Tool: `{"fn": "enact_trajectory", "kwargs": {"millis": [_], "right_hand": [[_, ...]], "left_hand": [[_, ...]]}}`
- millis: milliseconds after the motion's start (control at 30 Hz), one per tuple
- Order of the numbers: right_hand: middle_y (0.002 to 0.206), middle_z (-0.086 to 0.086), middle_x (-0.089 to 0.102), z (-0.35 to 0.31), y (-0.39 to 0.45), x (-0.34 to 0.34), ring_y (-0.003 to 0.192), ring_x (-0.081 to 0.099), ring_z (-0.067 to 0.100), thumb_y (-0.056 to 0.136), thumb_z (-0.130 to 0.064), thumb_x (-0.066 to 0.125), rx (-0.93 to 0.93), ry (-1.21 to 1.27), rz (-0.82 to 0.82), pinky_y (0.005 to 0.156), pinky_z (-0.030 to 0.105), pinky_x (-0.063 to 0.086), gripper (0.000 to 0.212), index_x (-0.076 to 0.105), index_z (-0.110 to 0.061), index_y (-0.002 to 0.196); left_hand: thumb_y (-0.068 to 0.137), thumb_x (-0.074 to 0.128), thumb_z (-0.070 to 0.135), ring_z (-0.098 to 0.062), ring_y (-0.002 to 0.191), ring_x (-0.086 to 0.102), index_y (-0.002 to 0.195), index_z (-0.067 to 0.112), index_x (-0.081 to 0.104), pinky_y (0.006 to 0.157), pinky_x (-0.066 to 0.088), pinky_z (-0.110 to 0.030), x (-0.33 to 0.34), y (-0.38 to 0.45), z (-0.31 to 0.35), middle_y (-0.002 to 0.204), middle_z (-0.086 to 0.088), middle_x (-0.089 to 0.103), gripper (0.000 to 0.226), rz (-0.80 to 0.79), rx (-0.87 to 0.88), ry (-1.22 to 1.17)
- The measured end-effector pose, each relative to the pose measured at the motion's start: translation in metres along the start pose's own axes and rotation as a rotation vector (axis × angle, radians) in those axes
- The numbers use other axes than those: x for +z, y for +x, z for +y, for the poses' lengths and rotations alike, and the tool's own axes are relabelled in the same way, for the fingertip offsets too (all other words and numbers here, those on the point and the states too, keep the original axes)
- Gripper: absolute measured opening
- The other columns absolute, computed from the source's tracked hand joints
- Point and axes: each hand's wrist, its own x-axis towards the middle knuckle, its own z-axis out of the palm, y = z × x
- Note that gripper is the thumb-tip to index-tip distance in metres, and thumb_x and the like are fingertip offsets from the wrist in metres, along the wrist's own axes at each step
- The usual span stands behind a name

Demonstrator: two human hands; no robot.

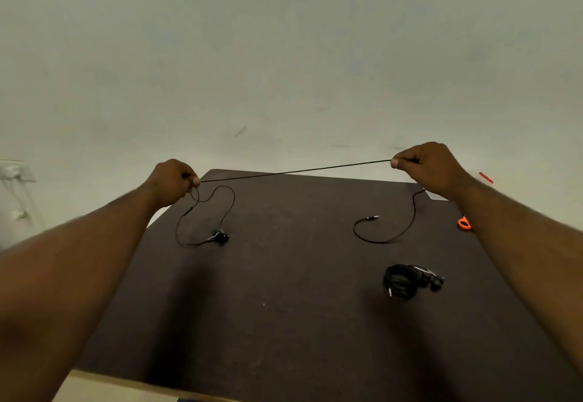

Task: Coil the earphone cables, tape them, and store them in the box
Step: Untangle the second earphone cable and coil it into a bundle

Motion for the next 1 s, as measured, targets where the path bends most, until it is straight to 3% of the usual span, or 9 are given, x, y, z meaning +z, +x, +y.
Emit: {"fn": "enact_trajectory", "kwargs": {"millis": [133, 300, 400, 467, 567, 667, 767, 867, 1000], "right_hand": [[0.063, 0.017, 0.06, -0.011, 0.001, 0.012, 0.063, 0.054, 0.029, 0.091, -0.019, 0.063, -0.097, -0.025, -0.013, 0.065, 0.03, 0.04, 0.031, 0.061, 0.009, 0.079], [0.069, 0.009, 0.069, -0.05, 0.004, 0.039, 0.069, 0.062, 0.027, 0.091, -0.02, 0.062, -0.215, -0.026, -0.083, 0.07, 0.034, 0.046, 0.024, 0.069, -0.001, 0.078], [0.055, -0.014, 0.06, -0.073, 0.007, 0.054, 0.057, 0.054, 0.008, 0.092, -0.022, 0.061, -0.269, -0.032, -0.114, 0.06, 0.028, 0.04, 0.029, 0.061, -0.024, 0.062], [0.05, -0.013, 0.056, -0.08, 0.009, 0.057, 0.051, 0.049, 0.009, 0.092, -0.024, 0.06, -0.311, -0.033, -0.111, 0.054, 0.028, 0.037, 0.035, 0.058, -0.025, 0.058], [0.063, -0.006, 0.067, -0.082, 0.007, 0.055, 0.058, 0.057, 0.011, 0.092, -0.027, 0.062, -0.33, -0.033, -0.146, 0.059, 0.028, 0.043, 0.021, 0.076, -0.014, 0.082], [0.073, -0.011, 0.071, -0.08, 0.004, 0.054, 0.066, 0.061, 0.006, 0.091, -0.028, 0.064, -0.32, -0.016, -0.222, 0.063, 0.024, 0.046, 0.018, 0.077, -0.015, 0.09], [0.083, -0.017, 0.07, -0.067, 0.005, 0.048, 0.075, 0.064, 0.0, 0.091, -0.028, 0.064, -0.278, -0.009, -0.257, 0.071, 0.022, 0.047, 0.019, 0.077, -0.013, 0.093], [0.081, -0.017, 0.069, -0.04, 0.005, 0.029, 0.076, 0.061, -0.011, 0.09, -0.025, 0.066, -0.187, 0.006, -0.223, 0.07, 0.015, 0.042, 0.016, 0.077, -0.014, 0.091], [0.088, -0.017, 0.071, -0.012, 0.003, 0.007, 0.08, 0.06, -0.017, 0.088, -0.025, 0.069, -0.081, 0.058, -0.193, 0.072, 0.007, 0.041, 0.009, 0.077, -0.022, 0.089]], "left_hand": [[0.092, 0.063, 0.021, -0.029, 0.054, 0.065, 0.124, 0.013, 0.062, 0.049, 0.049, -0.026, 0.012, -0.006, 0.016, 0.106, -0.016, 0.068, 0.033, -0.064, -0.042, 0.011], [0.096, 0.059, 0.022, -0.019, 0.053, 0.068, 0.141, 0.02, 0.047, 0.05, 0.055, -0.024, 0.042, -0.029, 0.106, 0.148, -0.007, 0.042, 0.047, -0.215, 0.193, -0.34], [0.098, 0.056, 0.022, -0.025, 0.078, 0.073, 0.139, 0.01, 0.049, 0.07, 0.061, -0.032, 0.063, -0.05, 0.161, 0.137, -0.009, 0.052, 0.043, -0.426, 0.225, -0.616], [0.095, 0.061, 0.02, -0.022, 0.083, 0.071, 0.121, 0.002, 0.063, 0.079, 0.058, -0.033, 0.072, -0.056, 0.18, 0.111, -0.013, 0.067, 0.031, -0.447, 0.233, -0.663], [0.091, 0.066, 0.013, -0.022, 0.073, 0.072, 0.098, -0.006, 0.068, 0.075, 0.06, -0.036, 0.074, -0.054, 0.179, 0.084, -0.019, 0.072, 0.02, -0.381, 0.255, -0.602], [0.091, 0.065, 0.01, -0.018, 0.065, 0.071, 0.093, -0.004, 0.068, 0.069, 0.061, -0.032, 0.068, -0.05, 0.17, 0.078, -0.016, 0.072, 0.014, -0.35, 0.324, -0.46], [0.093, 0.059, 0.009, 0.0, 0.057, 0.064, 0.09, 0.005, 0.07, 0.066, 0.054, -0.024, 0.054, -0.042, 0.154, 0.072, 0.001, 0.068, 0.012, -0.257, 0.469, -0.096], [0.094, 0.057, 0.011, -0.01, 0.071, 0.061, 0.092, 0.008, 0.071, 0.073, 0.049, -0.029, 0.029, -0.029, 0.116, 0.076, 0.005, 0.063, 0.014, -0.168, 0.492, 0.118], [0.093, 0.057, 0.007, -0.019, 0.078, 0.063, 0.09, 0.014, 0.072, 0.076, 0.051, -0.034, 0.006, -0.011, 0.062, 0.078, 0.002, 0.066, 0.016, -0.09, 0.397, 0.153]]}}
